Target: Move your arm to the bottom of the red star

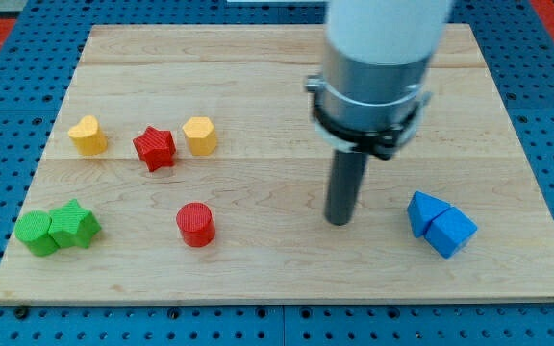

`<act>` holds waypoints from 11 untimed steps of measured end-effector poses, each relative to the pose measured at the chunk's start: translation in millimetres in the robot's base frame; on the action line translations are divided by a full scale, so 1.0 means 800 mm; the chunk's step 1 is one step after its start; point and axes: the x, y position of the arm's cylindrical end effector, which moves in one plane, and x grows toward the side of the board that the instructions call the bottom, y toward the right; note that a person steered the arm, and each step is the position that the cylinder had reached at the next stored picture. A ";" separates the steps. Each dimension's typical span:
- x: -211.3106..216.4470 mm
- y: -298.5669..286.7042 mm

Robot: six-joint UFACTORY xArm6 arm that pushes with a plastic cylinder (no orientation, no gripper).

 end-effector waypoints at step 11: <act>-0.036 -0.252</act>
